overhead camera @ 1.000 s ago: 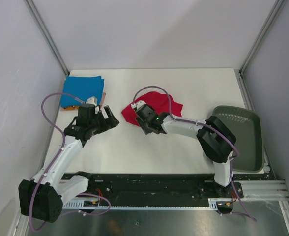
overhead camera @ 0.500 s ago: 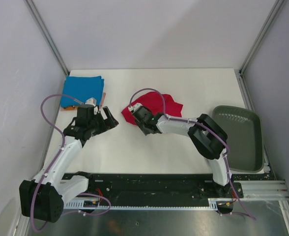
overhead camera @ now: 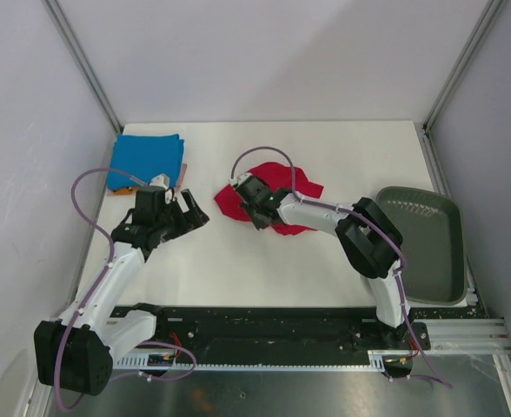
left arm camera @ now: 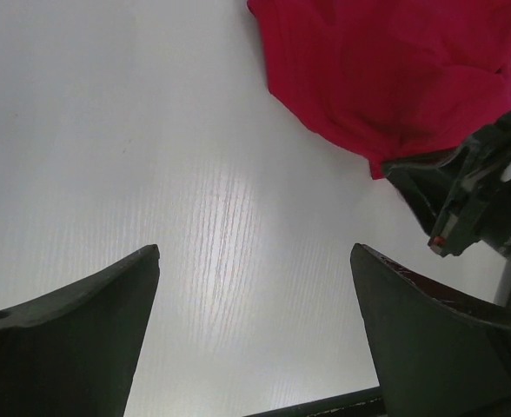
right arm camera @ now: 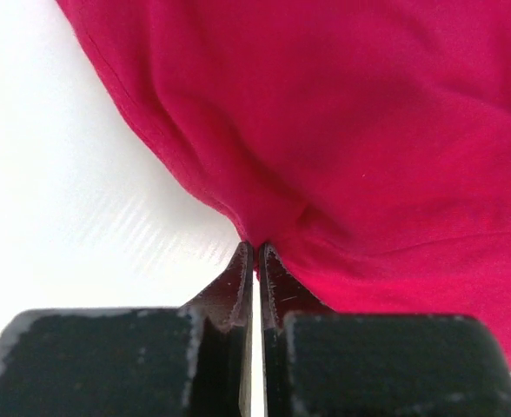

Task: Fold and stack the t-shirts
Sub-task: Flatten out the tshirt

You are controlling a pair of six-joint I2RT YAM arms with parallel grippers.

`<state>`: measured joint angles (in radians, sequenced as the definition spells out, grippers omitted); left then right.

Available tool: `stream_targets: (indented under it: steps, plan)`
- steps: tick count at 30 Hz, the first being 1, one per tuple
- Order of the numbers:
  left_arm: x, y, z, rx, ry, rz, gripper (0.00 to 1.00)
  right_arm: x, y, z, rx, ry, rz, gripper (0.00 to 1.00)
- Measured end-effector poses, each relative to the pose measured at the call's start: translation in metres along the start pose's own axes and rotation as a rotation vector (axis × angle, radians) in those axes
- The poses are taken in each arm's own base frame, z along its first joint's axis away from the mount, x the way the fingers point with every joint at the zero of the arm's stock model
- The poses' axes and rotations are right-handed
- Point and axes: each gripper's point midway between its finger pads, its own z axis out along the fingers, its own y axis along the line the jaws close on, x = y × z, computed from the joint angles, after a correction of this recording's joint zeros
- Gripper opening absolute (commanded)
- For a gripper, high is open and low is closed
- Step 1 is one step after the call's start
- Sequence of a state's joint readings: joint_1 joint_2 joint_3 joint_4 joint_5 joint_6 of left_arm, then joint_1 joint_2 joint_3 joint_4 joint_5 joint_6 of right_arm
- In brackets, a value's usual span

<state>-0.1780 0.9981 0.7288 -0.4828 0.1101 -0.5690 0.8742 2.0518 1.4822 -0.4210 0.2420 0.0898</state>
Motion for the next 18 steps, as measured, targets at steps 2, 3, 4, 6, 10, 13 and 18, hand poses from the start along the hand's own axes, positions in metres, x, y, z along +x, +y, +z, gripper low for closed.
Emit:
stream_targets:
  steps: [2, 3, 4, 6, 10, 13, 18]
  plan:
    - [0.001, 0.000, 0.000, 0.000, 0.002, -0.001, 0.96, -0.012, 0.001, -0.007, -0.017, -0.009, 0.019, 0.00]
    - [0.001, 0.000, 0.000, 0.000, 0.004, -0.001, 0.96, -0.020, 0.003, -0.010, -0.026, -0.022, 0.026, 0.00]
    - [0.002, 0.001, 0.000, 0.000, 0.005, -0.001, 0.95, -0.031, 0.005, -0.016, -0.038, -0.034, 0.037, 0.00]
    - [0.003, 0.001, 0.001, 0.001, 0.008, -0.001, 0.95, -0.051, 0.009, -0.027, -0.067, -0.064, 0.057, 0.00]
    - [0.005, 0.001, 0.001, 0.006, 0.016, -0.001, 0.95, -0.099, 0.011, -0.056, -0.131, -0.147, 0.129, 0.00]
    - [0.008, -0.002, 0.001, 0.024, 0.030, 0.001, 0.93, -0.124, -0.008, -0.076, -0.163, -0.201, 0.217, 0.00]
    - [0.019, -0.008, 0.007, 0.043, 0.082, 0.017, 0.90, -0.132, -0.100, -0.094, -0.126, -0.236, 0.472, 0.00]
